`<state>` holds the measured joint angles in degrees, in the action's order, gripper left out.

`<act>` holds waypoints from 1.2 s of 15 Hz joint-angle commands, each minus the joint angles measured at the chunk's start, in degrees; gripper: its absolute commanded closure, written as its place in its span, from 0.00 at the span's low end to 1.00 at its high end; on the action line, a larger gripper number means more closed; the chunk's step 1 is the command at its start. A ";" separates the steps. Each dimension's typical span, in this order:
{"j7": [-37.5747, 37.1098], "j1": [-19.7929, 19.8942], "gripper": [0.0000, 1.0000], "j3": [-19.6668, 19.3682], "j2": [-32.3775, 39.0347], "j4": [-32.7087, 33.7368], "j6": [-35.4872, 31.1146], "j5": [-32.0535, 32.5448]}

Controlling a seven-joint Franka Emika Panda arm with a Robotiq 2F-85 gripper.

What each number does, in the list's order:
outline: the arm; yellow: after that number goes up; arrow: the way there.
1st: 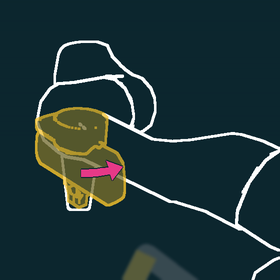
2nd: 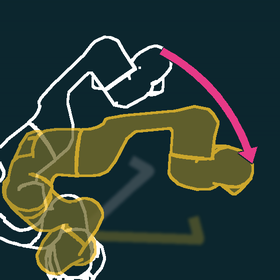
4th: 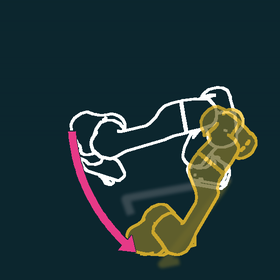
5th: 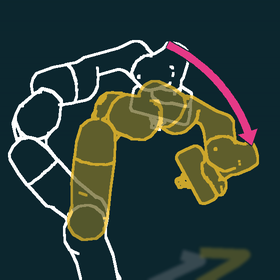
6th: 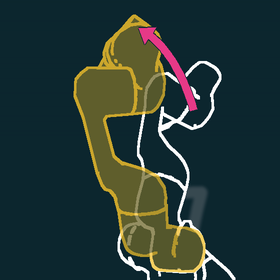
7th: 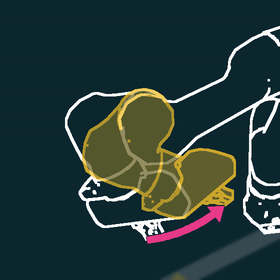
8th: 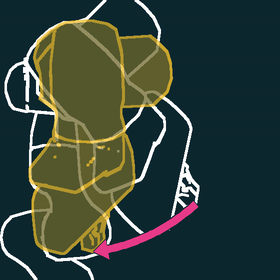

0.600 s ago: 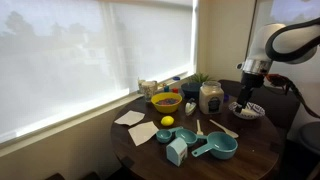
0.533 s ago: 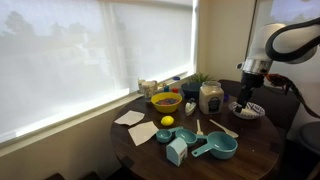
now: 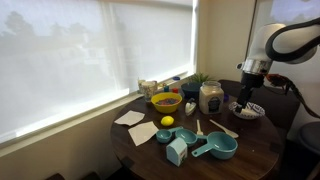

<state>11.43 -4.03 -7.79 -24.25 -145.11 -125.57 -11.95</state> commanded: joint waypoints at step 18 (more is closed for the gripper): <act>-8.24 2.94 0.00 5.19 6.96 15.30 10.60 6.33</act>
<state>3.02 -1.77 -3.20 -17.32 -129.93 -115.14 -5.43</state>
